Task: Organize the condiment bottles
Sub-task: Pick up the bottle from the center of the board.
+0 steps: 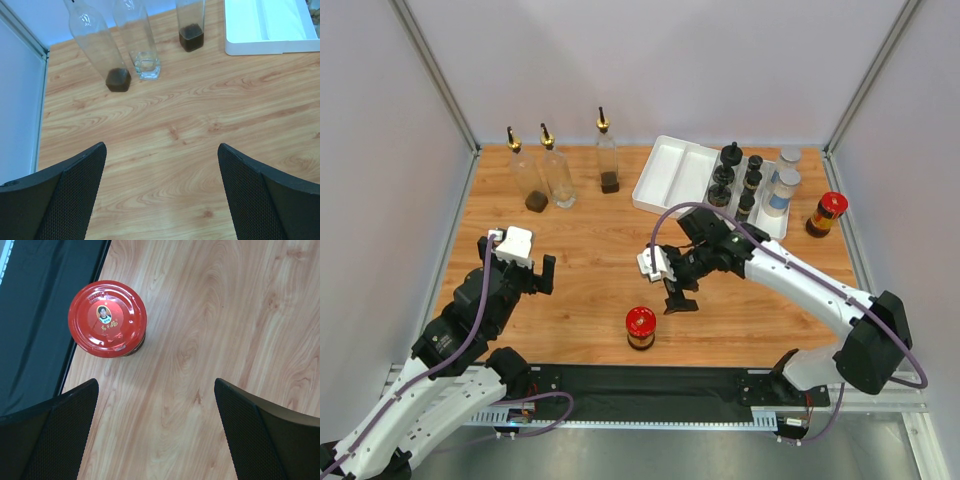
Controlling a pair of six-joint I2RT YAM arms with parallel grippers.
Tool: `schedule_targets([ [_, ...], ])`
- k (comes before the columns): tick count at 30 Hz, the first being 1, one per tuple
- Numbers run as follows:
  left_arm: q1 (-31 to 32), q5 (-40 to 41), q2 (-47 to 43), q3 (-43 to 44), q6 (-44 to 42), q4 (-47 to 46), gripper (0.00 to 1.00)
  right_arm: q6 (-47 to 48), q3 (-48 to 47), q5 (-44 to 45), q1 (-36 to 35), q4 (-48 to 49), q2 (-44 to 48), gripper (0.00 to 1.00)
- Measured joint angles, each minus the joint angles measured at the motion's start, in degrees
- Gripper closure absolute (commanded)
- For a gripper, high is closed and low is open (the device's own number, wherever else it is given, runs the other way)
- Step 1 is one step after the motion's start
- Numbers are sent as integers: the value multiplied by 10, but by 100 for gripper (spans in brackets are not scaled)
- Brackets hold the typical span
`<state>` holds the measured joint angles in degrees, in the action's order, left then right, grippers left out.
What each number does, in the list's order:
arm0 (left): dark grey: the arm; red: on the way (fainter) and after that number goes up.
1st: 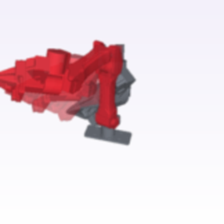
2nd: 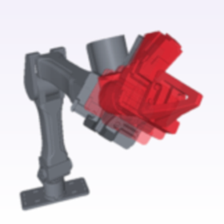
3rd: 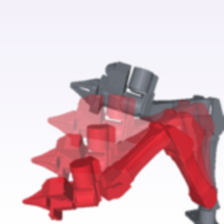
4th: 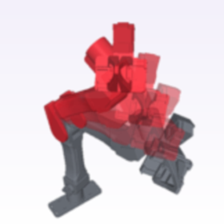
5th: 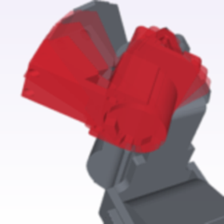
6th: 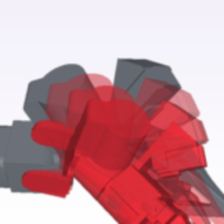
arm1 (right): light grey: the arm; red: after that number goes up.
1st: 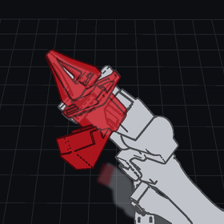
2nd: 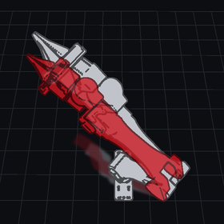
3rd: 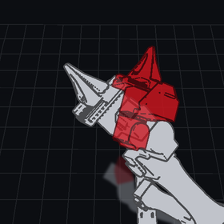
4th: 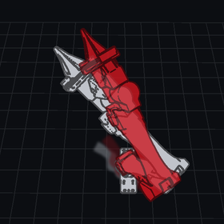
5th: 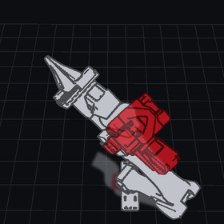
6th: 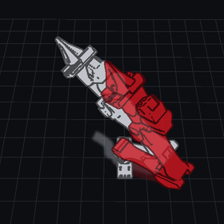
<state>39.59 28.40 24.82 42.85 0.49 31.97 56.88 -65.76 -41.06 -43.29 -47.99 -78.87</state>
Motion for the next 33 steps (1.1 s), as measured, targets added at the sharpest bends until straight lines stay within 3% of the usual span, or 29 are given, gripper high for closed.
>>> schedule_targets([
  [10,0,0,0,0,0,0,0,10,-5,7,-76,-27,-28,0],
  [26,0,2,0,0,0,0,0,-21,-6,59,-140,-2,-88,0],
  [33,0,2,0,0,0,0,0,-36,-7,80,-163,21,-95,10],
])
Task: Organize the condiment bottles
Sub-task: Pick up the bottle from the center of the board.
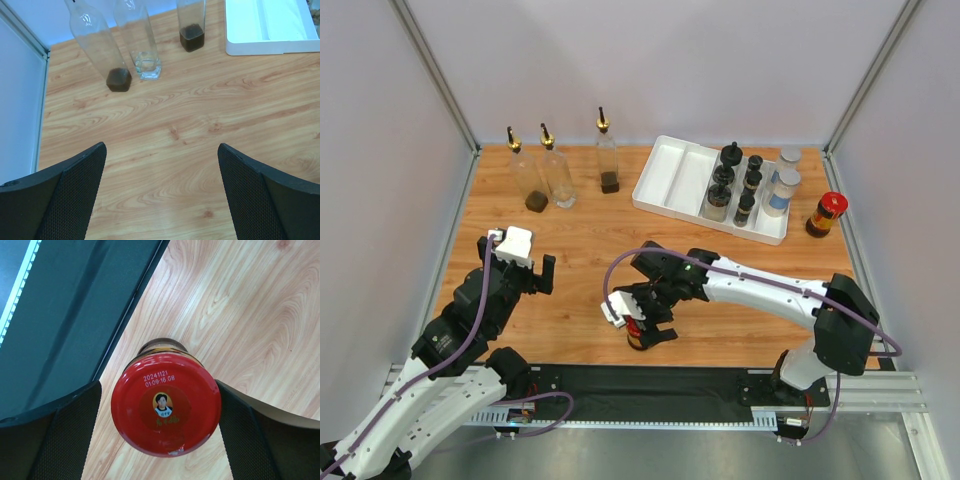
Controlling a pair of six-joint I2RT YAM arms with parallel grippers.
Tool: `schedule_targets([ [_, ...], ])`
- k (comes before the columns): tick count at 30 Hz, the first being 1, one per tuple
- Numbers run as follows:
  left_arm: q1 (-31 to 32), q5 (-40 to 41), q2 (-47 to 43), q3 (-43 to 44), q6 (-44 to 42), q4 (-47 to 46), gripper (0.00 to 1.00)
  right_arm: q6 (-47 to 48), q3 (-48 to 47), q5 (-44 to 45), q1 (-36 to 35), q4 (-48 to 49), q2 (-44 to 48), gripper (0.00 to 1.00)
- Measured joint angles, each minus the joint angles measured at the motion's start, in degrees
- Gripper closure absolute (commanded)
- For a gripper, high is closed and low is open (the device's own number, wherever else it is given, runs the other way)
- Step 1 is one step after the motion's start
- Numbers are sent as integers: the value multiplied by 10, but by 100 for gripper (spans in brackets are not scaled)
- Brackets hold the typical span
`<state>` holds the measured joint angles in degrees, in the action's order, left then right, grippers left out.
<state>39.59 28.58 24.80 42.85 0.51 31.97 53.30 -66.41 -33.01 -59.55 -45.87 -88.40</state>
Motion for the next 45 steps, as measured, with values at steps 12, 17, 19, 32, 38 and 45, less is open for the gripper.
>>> schedule_targets([
  [12,0,0,-2,0,0,0,0,-15,-6,28,-16,15,-24,70],
  [17,0,0,-3,0,0,0,0,-15,-8,35,-17,11,-23,100],
  [19,0,0,-3,0,0,0,0,-15,-10,41,-15,5,-23,100],
  [32,0,0,-4,0,0,0,0,-73,-129,68,152,-40,-23,100],
  [38,0,0,-4,0,0,0,0,-122,-231,101,223,-41,-72,100],
  [45,0,0,-4,0,0,0,0,-167,-321,159,275,-30,-170,100],
])
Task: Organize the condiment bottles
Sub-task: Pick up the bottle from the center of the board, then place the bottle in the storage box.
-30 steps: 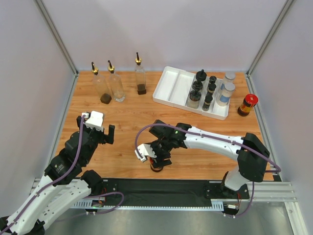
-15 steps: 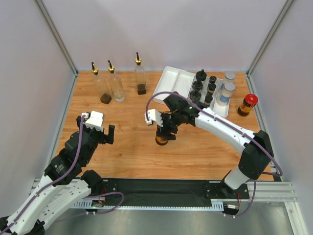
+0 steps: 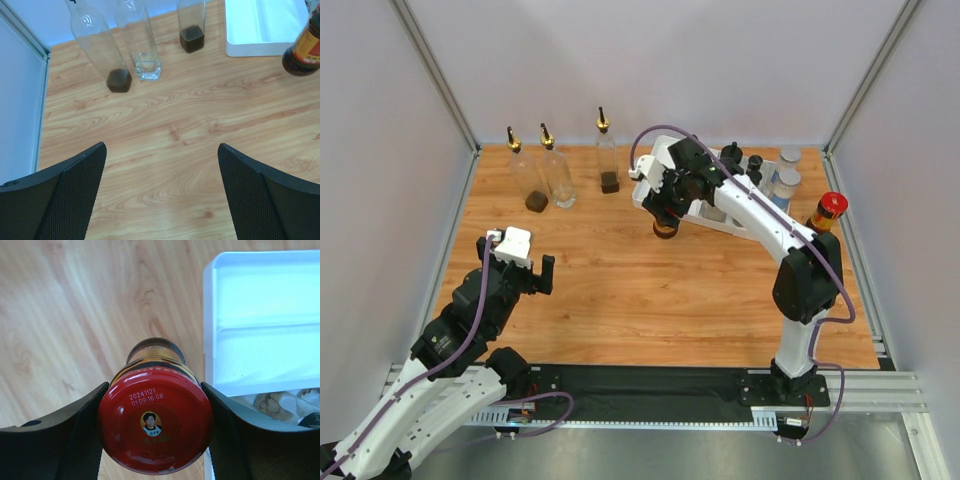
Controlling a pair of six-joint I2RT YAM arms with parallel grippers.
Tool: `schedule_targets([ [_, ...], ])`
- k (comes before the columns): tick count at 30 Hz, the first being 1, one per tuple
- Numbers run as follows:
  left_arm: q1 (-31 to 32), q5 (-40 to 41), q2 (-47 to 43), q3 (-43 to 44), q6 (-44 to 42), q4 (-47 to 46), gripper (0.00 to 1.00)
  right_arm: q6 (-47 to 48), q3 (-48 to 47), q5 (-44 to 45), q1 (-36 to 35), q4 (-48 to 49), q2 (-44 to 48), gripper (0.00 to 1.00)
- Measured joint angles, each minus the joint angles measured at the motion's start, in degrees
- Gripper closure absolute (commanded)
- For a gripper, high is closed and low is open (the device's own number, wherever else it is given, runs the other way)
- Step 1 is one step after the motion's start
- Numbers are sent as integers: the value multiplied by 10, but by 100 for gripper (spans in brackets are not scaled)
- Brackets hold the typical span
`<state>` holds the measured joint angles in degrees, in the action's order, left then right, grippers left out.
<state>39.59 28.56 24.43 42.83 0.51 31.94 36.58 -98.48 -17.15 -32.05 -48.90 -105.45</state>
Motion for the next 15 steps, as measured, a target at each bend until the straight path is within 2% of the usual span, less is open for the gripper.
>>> schedule_targets([
  [15,0,0,3,-2,0,0,0,-82,-231,48,114,28,-170,100],
])
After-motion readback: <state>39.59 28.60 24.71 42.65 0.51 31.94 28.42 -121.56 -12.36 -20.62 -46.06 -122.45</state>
